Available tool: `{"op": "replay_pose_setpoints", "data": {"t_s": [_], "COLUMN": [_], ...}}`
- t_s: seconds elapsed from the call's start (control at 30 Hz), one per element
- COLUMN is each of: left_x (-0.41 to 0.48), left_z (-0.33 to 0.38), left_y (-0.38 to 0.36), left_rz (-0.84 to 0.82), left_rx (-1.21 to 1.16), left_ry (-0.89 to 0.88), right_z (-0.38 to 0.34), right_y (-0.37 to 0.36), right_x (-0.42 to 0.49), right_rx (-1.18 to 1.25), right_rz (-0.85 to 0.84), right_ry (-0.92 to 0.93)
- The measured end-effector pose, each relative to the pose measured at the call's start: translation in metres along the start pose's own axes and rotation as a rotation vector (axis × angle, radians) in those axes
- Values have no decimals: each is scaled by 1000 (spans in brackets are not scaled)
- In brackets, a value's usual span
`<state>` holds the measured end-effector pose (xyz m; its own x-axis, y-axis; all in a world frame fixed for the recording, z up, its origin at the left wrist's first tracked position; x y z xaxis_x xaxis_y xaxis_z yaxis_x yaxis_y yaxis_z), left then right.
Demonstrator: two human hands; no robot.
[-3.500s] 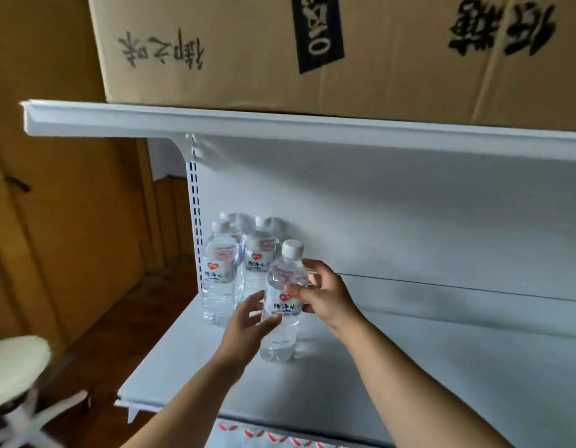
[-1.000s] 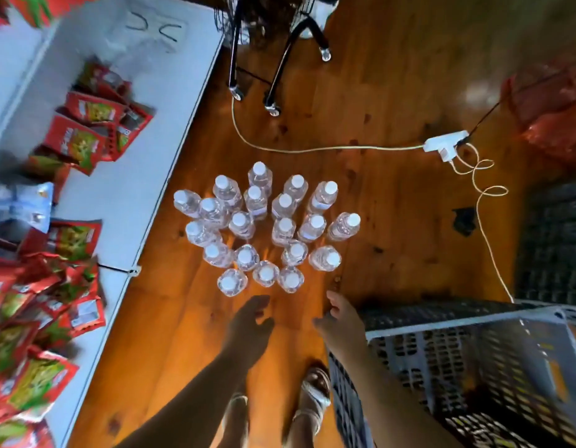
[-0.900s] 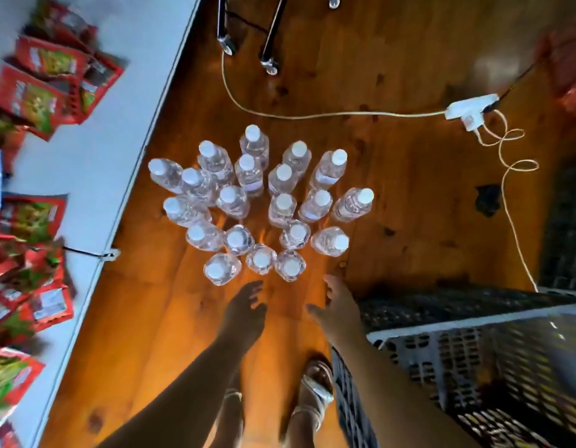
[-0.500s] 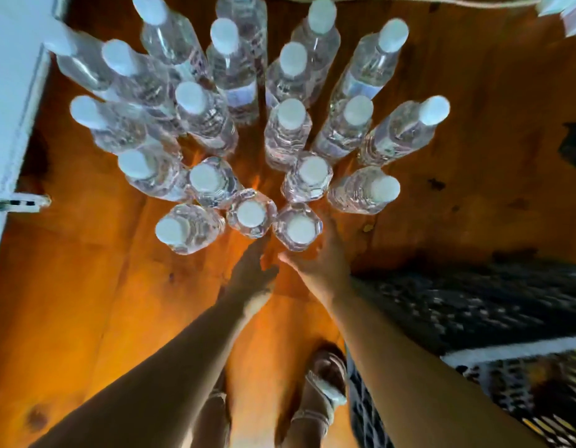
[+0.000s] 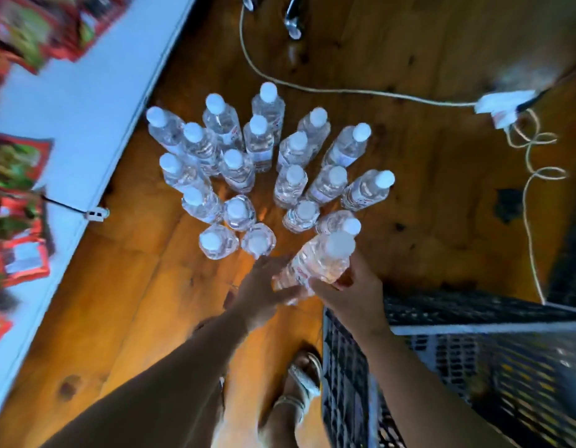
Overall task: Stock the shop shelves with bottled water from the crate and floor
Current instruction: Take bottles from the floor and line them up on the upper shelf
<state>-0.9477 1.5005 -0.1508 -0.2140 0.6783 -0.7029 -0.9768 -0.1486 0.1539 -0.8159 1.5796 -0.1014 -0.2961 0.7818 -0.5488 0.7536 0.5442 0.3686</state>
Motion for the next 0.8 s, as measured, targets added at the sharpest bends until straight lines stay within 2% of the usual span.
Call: {"op": "replay_pose_setpoints", "data": {"t_s": [0.1,0.2,0.33,0.47,0.63,0.8], "left_x": [-49,-96,-165,-240,-339,-487], "left_z": [63,128,218,292,339,338], "left_y": [19,43,90,149,218,301], "left_rz": [-67,-135,-89,-34,155,424], "left_rx": [-100,-228,-253,-275,-331,-449], "left_ry": [-71,-87,-214,-313,-433,-533], "right_z": [-66,-152,-270,-382,-491,-595], "right_y": [30,51,65,70,53,-21], "right_x": [-33,-62,-101,-147,-214,-323], "right_rx": [56,153,283,278,294,204], "right_rz": [-38,-92,-163,-226,-298,-554], "right_ry": [25,133,239,375,545,739]}}
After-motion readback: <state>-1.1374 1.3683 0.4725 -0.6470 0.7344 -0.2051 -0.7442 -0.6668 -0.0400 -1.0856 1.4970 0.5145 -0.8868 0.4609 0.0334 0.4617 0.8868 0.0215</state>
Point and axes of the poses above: each hand's wrist, its own x-axis towards the middle knuckle, its own y-axis out of the back of the hand, z = x × y, the point moved 8 cm from there along x, towards the middle knuckle, and after that the axes turned 3 degrees about y, right-handed, at the moved point
